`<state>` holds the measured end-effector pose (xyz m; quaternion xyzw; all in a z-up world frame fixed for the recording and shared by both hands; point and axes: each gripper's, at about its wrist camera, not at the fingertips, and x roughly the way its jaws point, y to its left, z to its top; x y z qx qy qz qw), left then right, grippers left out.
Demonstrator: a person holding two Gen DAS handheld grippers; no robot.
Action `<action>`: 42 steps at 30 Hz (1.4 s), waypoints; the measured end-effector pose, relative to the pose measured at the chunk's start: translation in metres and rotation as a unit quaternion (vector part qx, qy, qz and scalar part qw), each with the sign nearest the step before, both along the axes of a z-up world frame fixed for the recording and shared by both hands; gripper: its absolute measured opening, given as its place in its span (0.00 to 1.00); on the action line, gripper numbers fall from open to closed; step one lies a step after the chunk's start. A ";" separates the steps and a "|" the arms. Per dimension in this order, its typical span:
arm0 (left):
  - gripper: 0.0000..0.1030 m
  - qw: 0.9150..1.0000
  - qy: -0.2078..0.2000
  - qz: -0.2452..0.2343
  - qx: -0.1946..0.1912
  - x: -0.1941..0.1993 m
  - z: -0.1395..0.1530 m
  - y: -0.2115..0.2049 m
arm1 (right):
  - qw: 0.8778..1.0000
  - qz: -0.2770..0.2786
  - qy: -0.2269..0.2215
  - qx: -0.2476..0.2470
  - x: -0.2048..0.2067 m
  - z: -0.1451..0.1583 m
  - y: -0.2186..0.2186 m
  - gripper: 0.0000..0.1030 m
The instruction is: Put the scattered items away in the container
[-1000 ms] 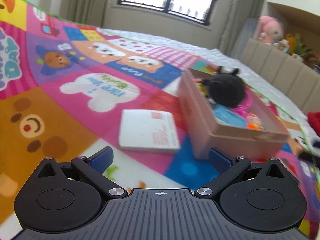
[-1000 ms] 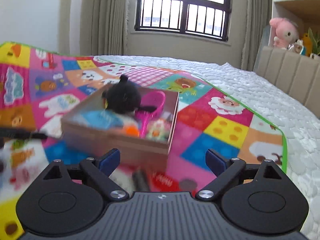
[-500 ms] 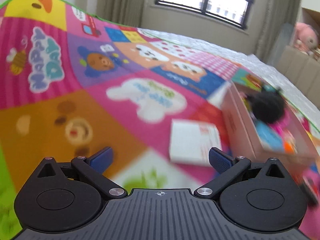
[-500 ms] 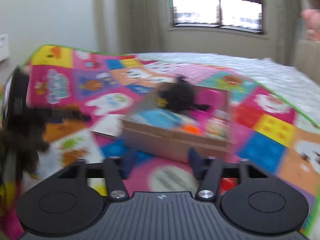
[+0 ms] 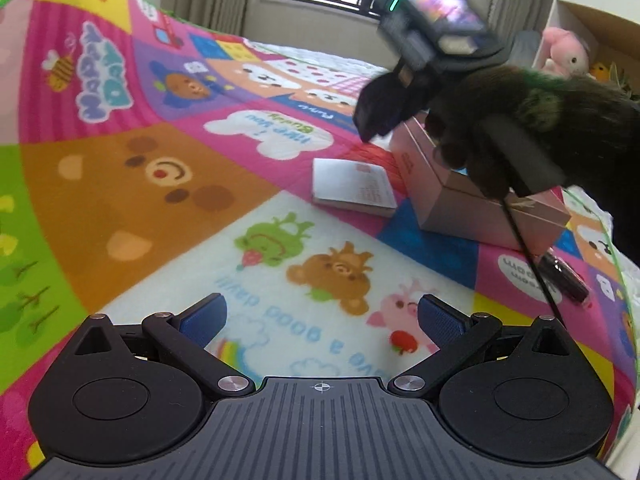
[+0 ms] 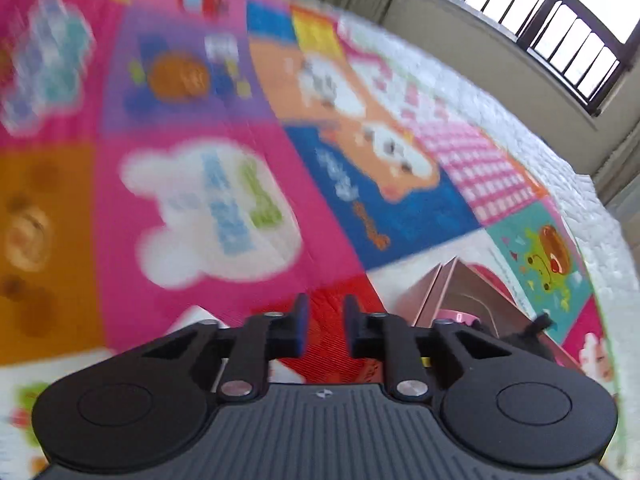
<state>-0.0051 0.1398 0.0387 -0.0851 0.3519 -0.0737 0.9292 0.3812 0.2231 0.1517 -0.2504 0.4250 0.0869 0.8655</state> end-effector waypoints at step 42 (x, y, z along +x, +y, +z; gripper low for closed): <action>1.00 0.999 0.016 -0.051 0.003 -0.034 -0.004 -0.011 | 0.976 0.018 0.166 0.142 -0.127 0.008 -0.017 0.13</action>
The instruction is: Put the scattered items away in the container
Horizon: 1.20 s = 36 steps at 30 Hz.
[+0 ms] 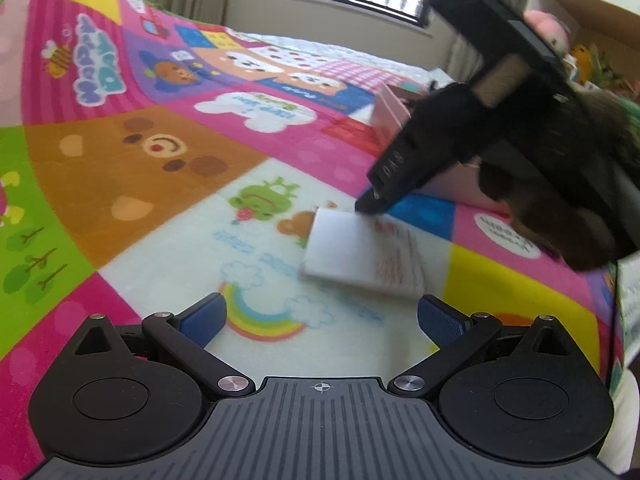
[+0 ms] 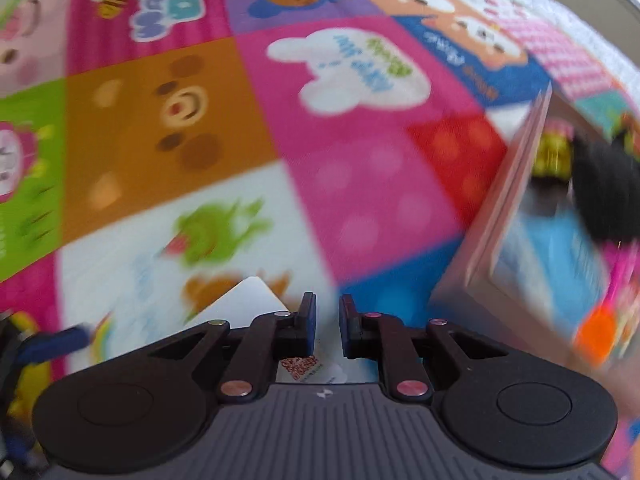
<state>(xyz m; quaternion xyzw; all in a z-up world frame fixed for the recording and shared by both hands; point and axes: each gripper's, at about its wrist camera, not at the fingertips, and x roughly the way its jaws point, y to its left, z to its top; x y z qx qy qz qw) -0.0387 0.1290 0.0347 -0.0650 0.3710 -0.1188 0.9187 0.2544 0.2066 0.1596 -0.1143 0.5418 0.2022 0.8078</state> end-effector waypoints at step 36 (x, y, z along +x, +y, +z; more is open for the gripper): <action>1.00 0.985 -0.025 -0.122 0.116 -0.008 -0.006 -0.105 | 0.934 -0.227 -0.276 -0.016 -0.147 -0.021 -0.194 0.53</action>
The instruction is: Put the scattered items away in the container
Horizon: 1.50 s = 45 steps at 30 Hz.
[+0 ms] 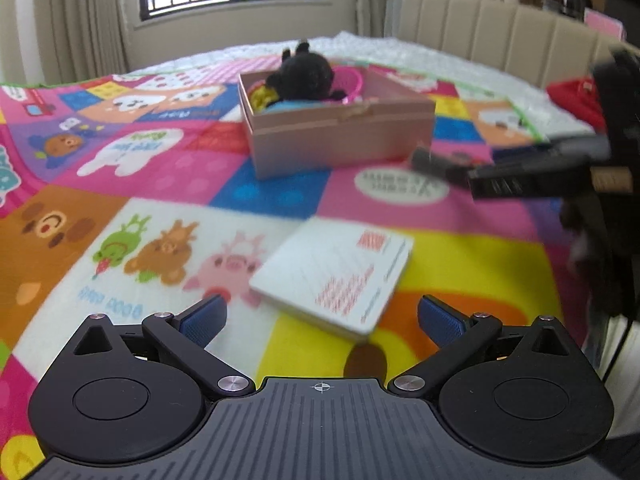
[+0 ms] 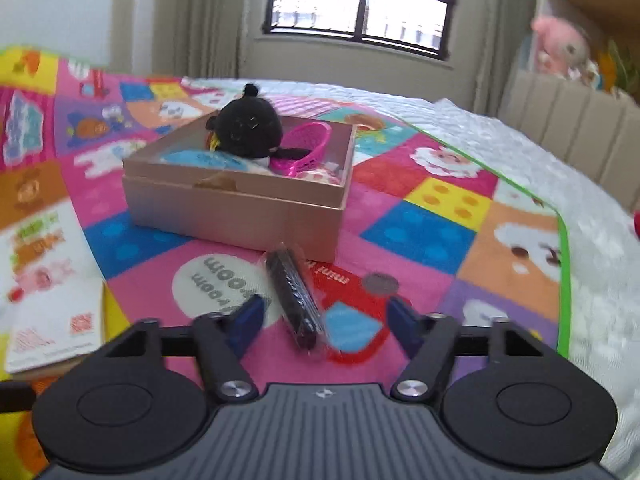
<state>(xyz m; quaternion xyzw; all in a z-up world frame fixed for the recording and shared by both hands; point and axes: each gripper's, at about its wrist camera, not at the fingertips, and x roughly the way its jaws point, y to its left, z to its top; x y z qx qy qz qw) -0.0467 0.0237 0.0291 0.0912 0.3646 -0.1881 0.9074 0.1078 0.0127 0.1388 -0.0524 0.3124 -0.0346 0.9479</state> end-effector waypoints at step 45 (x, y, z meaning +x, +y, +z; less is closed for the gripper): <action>1.00 0.997 0.018 0.062 -0.037 0.011 -0.002 0.025 | 0.999 -0.034 -0.020 0.011 -0.027 -0.005 0.027 0.83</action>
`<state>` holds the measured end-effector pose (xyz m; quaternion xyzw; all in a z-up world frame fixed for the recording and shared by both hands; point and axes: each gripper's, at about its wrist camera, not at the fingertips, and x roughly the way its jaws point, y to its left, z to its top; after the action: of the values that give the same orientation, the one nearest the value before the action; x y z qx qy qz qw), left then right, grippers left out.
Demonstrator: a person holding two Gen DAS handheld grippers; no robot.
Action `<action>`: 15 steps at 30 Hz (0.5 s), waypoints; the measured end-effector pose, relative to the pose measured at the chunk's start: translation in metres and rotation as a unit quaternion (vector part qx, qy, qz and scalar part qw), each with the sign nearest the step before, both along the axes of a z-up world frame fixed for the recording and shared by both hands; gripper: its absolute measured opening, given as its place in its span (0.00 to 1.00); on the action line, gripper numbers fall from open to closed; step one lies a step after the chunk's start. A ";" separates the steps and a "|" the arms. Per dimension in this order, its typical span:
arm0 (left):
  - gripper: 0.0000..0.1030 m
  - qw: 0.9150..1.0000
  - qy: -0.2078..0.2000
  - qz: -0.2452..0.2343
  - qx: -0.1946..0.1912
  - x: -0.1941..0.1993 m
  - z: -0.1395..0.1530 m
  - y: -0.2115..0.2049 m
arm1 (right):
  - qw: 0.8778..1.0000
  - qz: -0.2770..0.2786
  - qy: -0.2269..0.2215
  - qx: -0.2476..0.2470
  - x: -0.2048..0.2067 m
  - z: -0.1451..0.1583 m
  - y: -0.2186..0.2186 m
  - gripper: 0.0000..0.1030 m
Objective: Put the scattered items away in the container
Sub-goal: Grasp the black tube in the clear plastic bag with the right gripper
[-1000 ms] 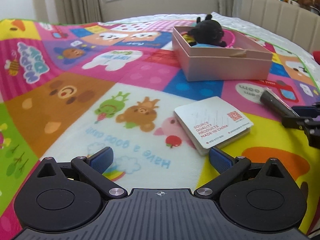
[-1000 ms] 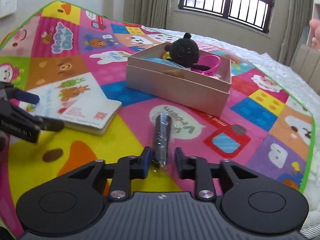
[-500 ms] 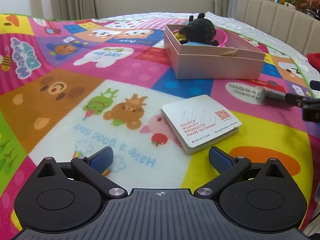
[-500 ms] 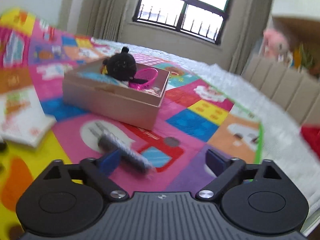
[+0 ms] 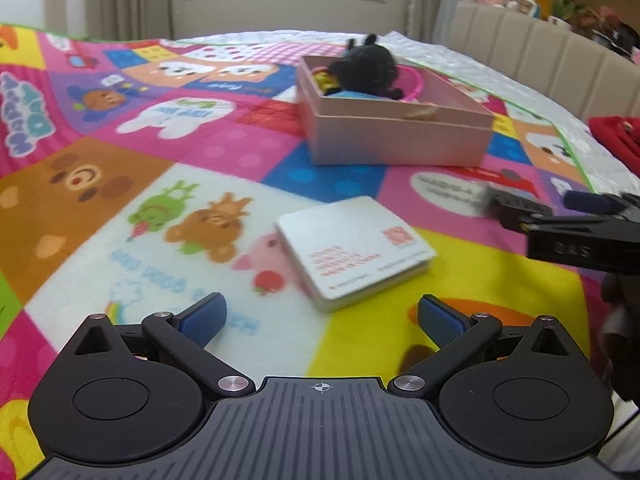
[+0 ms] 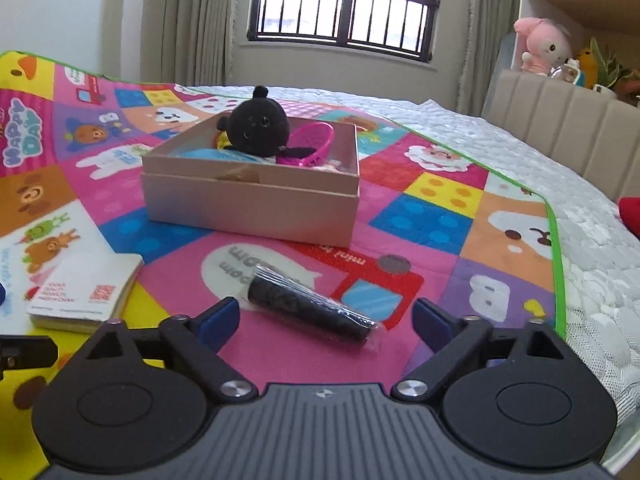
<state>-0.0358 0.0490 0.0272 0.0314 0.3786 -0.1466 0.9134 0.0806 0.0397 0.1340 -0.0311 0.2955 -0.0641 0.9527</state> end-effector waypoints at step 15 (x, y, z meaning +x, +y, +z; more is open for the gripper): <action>1.00 0.999 0.002 -0.031 -0.012 0.013 -0.002 -0.024 | 0.989 0.040 -0.014 -0.143 -0.008 0.001 -0.018 0.29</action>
<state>-0.0228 0.0246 0.0248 0.0320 0.3774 -0.1798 0.9079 0.0724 0.0220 0.1354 -0.1779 0.2685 -0.0678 0.9443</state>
